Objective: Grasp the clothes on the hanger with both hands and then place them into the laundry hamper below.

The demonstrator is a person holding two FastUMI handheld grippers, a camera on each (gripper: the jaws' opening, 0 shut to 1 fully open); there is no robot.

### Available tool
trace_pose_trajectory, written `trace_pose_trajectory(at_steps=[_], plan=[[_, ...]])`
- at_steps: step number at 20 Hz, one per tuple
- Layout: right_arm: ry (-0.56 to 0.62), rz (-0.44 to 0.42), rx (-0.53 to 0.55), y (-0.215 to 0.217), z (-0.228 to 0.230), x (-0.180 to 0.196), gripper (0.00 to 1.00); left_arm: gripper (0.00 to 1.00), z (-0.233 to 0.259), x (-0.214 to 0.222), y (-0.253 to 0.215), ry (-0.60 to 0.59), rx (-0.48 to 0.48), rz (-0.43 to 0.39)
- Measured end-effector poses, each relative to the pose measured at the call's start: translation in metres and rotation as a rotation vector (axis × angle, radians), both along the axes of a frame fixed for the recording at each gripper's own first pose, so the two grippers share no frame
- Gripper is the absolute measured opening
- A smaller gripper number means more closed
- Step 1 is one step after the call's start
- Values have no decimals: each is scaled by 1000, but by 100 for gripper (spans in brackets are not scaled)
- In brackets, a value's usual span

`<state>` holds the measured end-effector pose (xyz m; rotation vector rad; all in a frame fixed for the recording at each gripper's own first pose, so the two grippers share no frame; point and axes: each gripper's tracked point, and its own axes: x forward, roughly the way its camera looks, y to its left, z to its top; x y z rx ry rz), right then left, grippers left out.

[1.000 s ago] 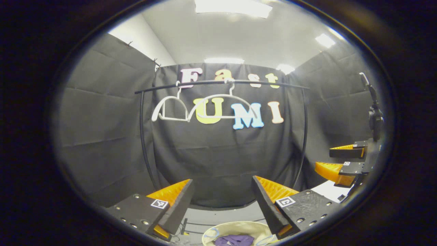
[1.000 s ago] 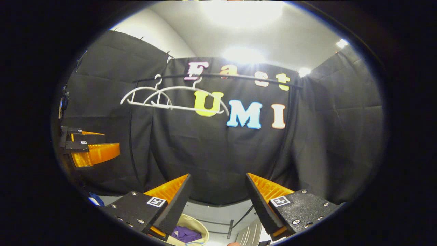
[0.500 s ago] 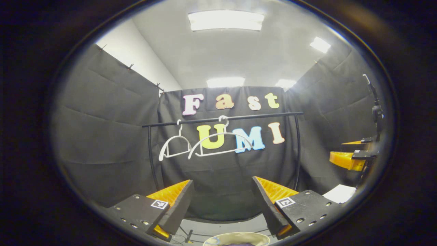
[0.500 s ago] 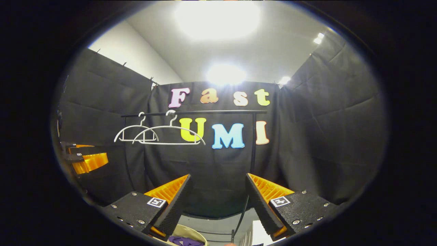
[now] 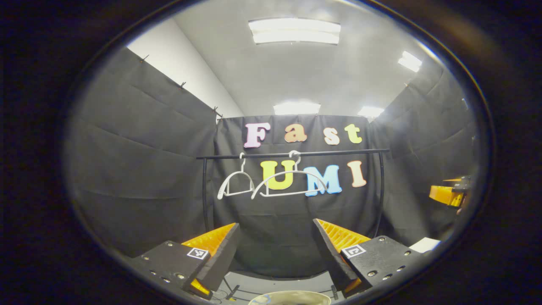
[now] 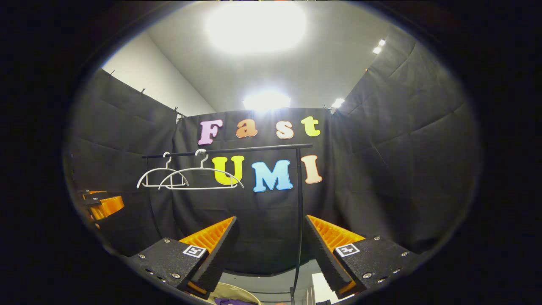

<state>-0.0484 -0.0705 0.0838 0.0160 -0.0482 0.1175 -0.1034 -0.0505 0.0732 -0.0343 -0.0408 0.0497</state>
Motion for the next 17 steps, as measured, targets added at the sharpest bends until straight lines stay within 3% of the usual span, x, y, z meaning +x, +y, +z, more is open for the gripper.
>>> trace_pose_trajectory(at_steps=[3, 17], plan=[[0, 14, -2, 10, 1, -3, 95, 97, -1, -3, 5, 8, 32, 2], [13, 7, 3, 10, 1, -4, 95, 100, -5, 1, 11, 21, 27, -1]])
